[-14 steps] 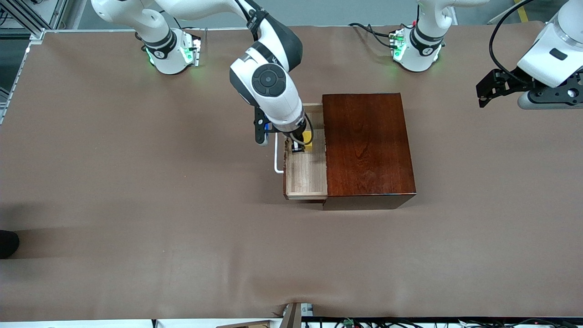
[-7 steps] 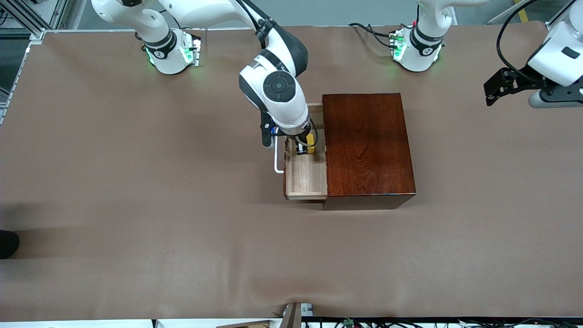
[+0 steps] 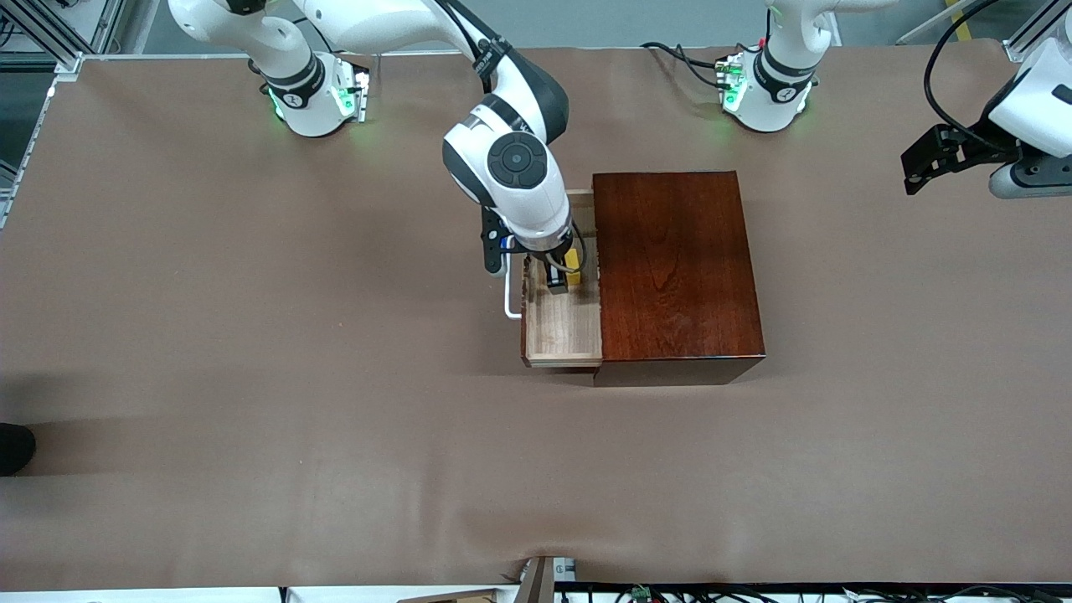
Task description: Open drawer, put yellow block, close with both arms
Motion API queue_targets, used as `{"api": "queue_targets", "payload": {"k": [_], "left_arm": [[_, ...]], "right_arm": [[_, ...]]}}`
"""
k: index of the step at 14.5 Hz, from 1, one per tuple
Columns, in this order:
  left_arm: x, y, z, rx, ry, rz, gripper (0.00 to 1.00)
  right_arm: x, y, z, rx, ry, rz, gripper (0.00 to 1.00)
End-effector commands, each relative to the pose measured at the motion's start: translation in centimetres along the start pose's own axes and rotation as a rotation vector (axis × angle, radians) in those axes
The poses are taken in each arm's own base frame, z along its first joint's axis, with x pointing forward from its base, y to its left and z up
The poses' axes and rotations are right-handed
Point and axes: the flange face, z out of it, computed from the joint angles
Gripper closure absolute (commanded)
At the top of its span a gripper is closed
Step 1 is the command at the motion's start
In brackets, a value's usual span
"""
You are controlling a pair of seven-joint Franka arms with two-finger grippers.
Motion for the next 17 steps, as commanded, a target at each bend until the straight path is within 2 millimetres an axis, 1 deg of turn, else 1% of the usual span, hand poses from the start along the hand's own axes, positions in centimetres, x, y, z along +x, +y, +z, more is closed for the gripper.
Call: {"api": "queue_targets", "payload": {"k": [1, 3, 5, 7, 9, 10, 13, 14, 17], "left_arm": [[-1.0, -0.2, -0.4, -0.018, -0.001, 0.001, 0.0], [-0.9, -0.3, -0.3, -0.018, -0.003, 0.0, 0.0], [-0.9, -0.2, -0.3, -0.019, -0.001, 0.001, 0.0], [-0.9, -0.2, -0.3, -0.018, -0.002, 0.001, 0.0], [-1.0, -0.4, -0.3, -0.018, -0.003, -0.002, 0.0], [-1.0, -0.4, -0.3, -0.018, -0.004, -0.003, 0.0], [-1.0, -0.4, -0.3, -0.018, -0.004, -0.005, 0.0], [-1.0, -0.4, -0.3, -0.018, -0.007, -0.003, 0.0], [-0.9, -1.1, -0.2, -0.018, -0.007, -0.017, 0.0]], "right_arm": [[0.9, -1.5, -3.8, -0.016, 0.018, -0.009, 0.0], [1.6, -2.5, -6.1, -0.008, 0.009, 0.005, 0.0], [2.8, -3.8, -8.6, -0.012, 0.002, 0.007, 0.0], [4.2, -4.6, -10.1, -0.026, 0.002, -0.012, 0.0], [5.9, -5.2, -13.5, -0.007, -0.013, 0.005, 0.0], [6.8, -5.6, -14.3, -0.002, -0.02, -0.008, 0.0], [9.0, -5.8, -16.8, -0.014, -0.012, -0.08, 0.0], [10.0, -6.2, -17.5, -0.012, -0.014, -0.083, 0.0], [12.8, -6.3, -20.1, -0.027, -0.008, -0.187, 0.0]]}}
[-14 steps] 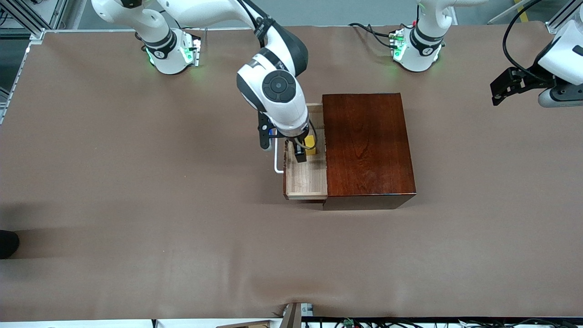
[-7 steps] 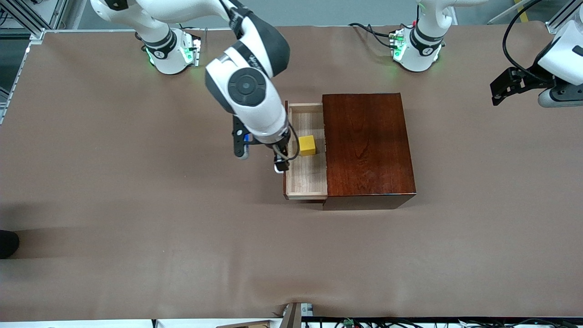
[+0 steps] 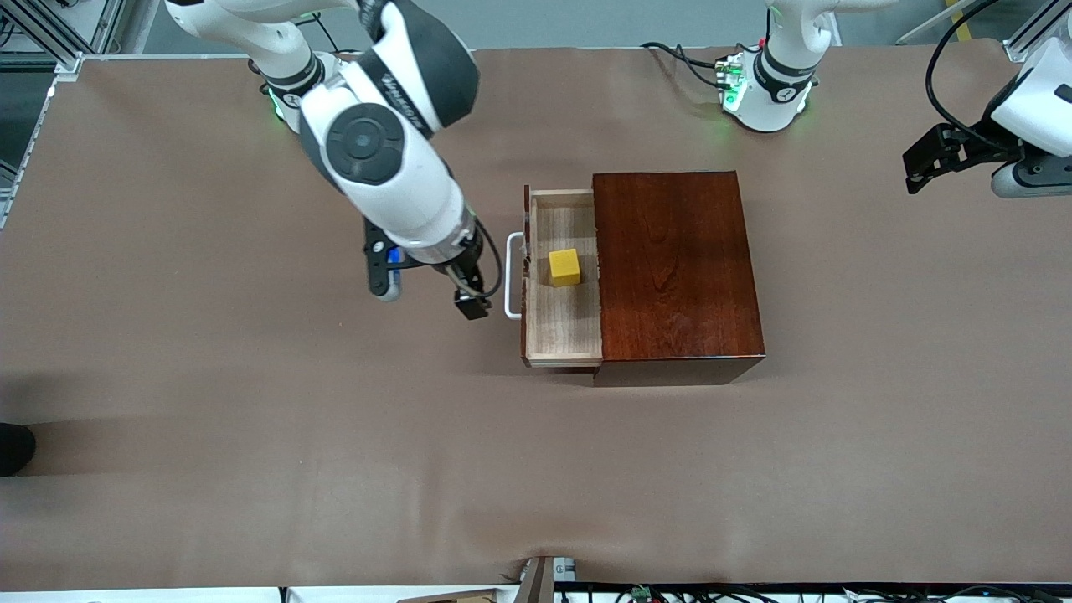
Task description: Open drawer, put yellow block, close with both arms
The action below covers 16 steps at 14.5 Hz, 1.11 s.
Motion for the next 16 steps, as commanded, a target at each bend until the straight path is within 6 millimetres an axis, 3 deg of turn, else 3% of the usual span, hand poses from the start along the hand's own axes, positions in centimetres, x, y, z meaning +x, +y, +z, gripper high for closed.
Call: {"api": "queue_targets", "payload": {"k": [1, 7, 12, 16], "left_arm": [[-0.9, -0.5, -0.3, -0.019, -0.002, -0.005, 0.0], [-0.9, -0.4, -0.1, -0.017, -0.011, -0.005, 0.0], [-0.5, -0.5, -0.1, -0.02, 0.002, -0.008, 0.0], [-0.4, -0.5, 0.1, -0.022, 0.002, -0.009, 0.0]], "right_arm": [[2.9, 0.4, -3.1, -0.014, -0.01, -0.082, 0.0], [9.2, 0.2, -7.5, -0.041, -0.056, -0.191, 0.0], [16.4, 1.5, -11.0, -0.088, -0.066, -0.384, 0.0], [19.4, 2.6, -12.5, -0.119, -0.077, -0.526, 0.0]]}}
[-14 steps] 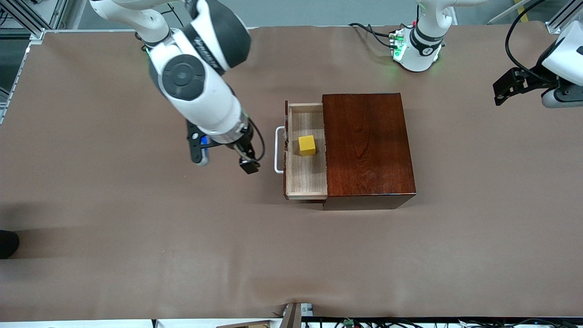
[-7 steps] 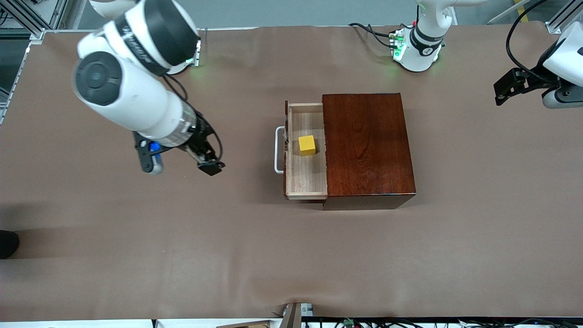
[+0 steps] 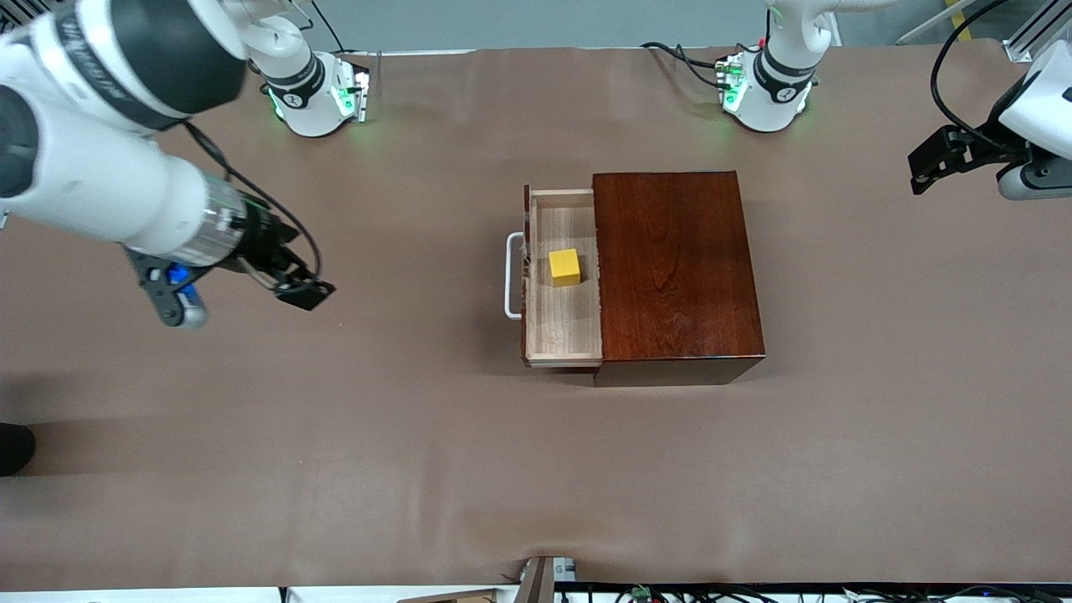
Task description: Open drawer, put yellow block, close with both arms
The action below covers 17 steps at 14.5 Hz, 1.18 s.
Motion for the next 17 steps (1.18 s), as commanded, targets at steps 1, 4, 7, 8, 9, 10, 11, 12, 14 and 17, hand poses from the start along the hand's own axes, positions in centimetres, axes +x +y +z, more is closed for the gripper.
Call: {"api": "queue_targets", "payload": {"k": [1, 4, 7, 8, 9, 10, 11, 12, 14, 17], "left_arm": [[-0.3, -0.2, -0.1, -0.021, 0.009, -0.002, 0.0], [-0.1, 0.0, 0.0, -0.022, 0.013, -0.002, 0.0], [0.5, 0.5, 0.3, -0.026, 0.022, 0.008, 0.0], [0.7, 1.1, 0.3, -0.026, 0.024, 0.018, 0.0], [1.3, 1.5, 0.3, -0.028, 0.028, 0.025, 0.0], [1.4, 2.3, 0.1, -0.028, 0.032, 0.036, 0.0], [1.6, 3.6, 0.5, -0.022, 0.026, 0.035, 0.0], [1.5, 5.0, 0.5, -0.021, 0.026, 0.014, 0.0], [1.9, 8.0, 1.3, -0.035, 0.021, -0.021, 0.0], [2.1, 14.9, 3.0, -0.053, -0.011, -0.043, 0.0]], "right_arm": [[0.8, 1.9, -1.7, 0.002, -0.01, -0.134, 0.0], [4.2, 4.5, -3.1, 0.005, -0.019, -0.309, 0.0], [6.5, 7.1, -4.9, 0.021, -0.013, -0.432, 0.0], [7.5, 7.8, -5.3, 0.019, 0.0, -0.471, 0.0], [7.9, 8.1, -5.4, -0.002, 0.023, -0.53, 0.0], [8.1, 8.5, -5.7, -0.034, 0.058, -0.593, 0.0], [8.2, 9.0, -6.2, -0.055, 0.084, -0.665, 0.0], [8.3, 9.4, -6.6, -0.065, 0.098, -0.722, 0.0], [8.6, 9.8, -6.9, -0.088, 0.116, -0.777, 0.0], [11.0, 11.7, -7.6, -0.117, 0.134, -0.886, 0.0]]}}
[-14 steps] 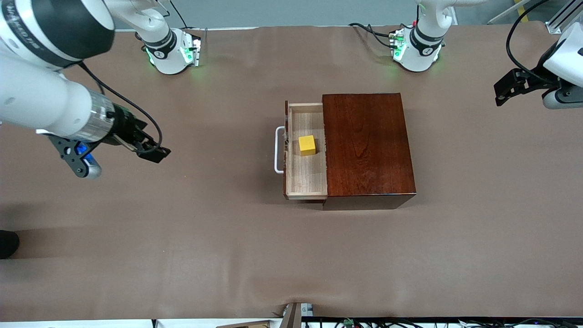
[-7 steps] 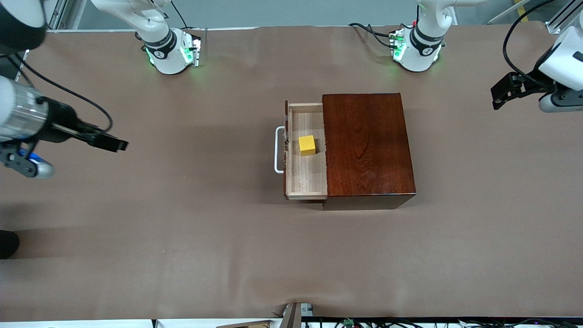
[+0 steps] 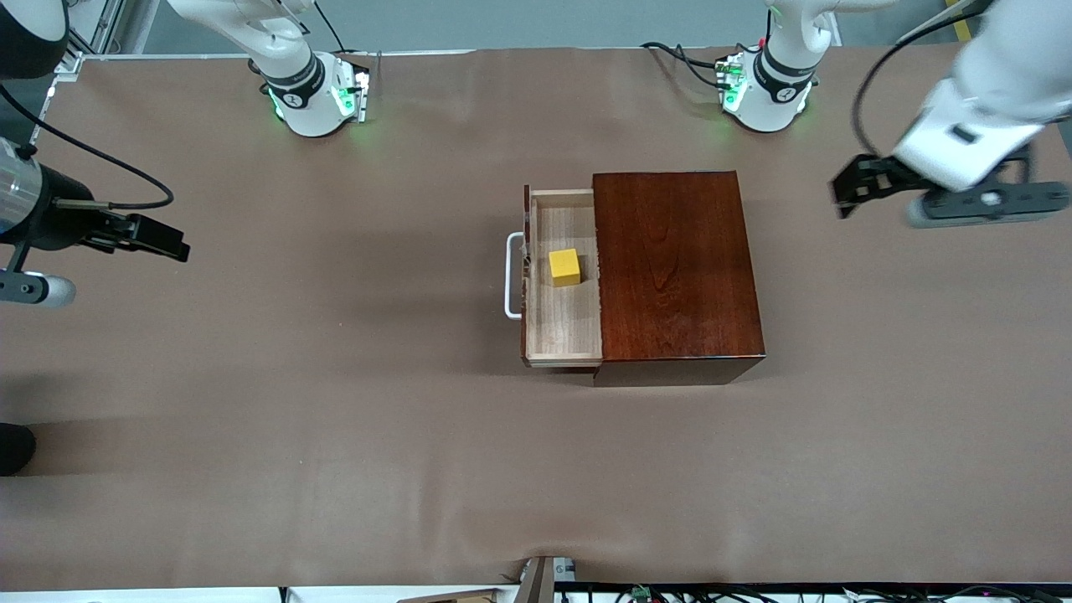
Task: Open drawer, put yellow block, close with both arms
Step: 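Bring the left gripper down to the drawer handle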
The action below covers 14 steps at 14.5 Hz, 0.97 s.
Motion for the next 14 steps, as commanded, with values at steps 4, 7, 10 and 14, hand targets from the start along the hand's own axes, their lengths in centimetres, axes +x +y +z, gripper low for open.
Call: {"api": "queue_targets", "payload": {"k": [4, 7, 10, 14], "left_arm": [[-0.2, 11.7, 2.0, -0.082, -0.049, -0.052, 0.0], [-2.0, 18.8, 2.9, -0.143, -0.032, -0.132, 0.0], [-2.4, 25.1, 4.7, -0.208, -0.054, -0.293, 0.0], [-1.7, 29.9, 7.3, -0.291, -0.023, -0.463, 0.0]], "right_arm": [[-0.5, 7.1, -0.8, 0.006, 0.009, -0.131, 0.0], [-1.9, 7.5, -1.3, 0.003, 0.039, -0.141, 0.0], [-5.0, 9.6, -0.6, 0.009, 0.081, -0.115, 0.0], [-6.3, 10.5, 1.5, 0.009, 0.083, -0.142, 0.0]]}}
